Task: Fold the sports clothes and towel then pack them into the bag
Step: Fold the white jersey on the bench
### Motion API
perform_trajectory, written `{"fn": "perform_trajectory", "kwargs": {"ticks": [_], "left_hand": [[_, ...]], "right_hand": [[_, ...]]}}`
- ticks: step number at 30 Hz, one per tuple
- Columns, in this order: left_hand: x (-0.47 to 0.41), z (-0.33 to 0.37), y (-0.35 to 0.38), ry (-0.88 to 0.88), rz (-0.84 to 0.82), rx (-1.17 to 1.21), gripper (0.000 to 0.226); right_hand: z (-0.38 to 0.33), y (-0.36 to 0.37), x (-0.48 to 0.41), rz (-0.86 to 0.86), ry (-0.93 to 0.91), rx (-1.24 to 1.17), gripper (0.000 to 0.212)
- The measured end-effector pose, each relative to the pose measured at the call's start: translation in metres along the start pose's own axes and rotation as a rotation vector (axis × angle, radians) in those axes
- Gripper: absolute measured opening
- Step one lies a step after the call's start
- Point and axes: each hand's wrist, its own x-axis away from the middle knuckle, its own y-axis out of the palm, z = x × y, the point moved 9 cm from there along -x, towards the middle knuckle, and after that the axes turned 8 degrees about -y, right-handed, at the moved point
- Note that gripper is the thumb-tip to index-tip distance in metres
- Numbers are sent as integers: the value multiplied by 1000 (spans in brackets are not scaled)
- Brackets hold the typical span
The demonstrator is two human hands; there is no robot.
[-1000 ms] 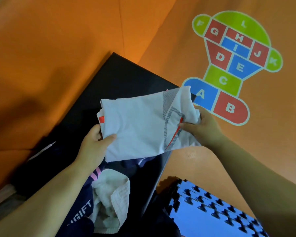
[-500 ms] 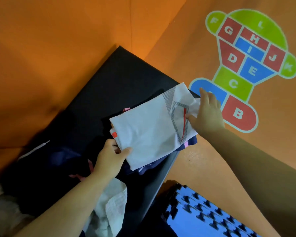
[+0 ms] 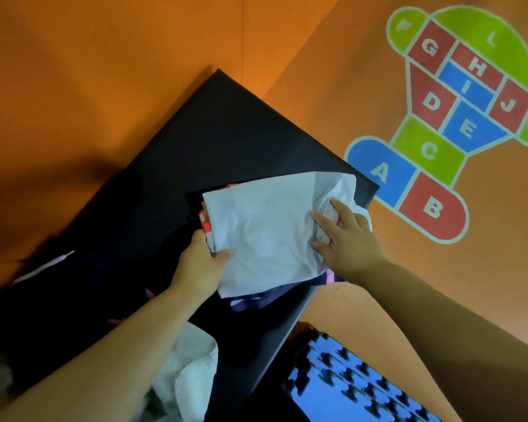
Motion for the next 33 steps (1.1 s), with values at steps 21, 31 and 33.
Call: {"fn": "perform_trajectory", "kwargs": {"ticks": [21, 31, 33], "left_hand": [[52, 7, -70, 122, 2, -194, 31], [143, -110, -111, 64, 40, -102, 9], [153, -140, -122, 48, 75, -92, 10]], "right_hand": [[-45, -49, 40, 97, 22, -13, 51], [-184, 22, 95, -157, -218, -120, 41], [-212, 45, 104, -236, -259, -111, 40]]}}
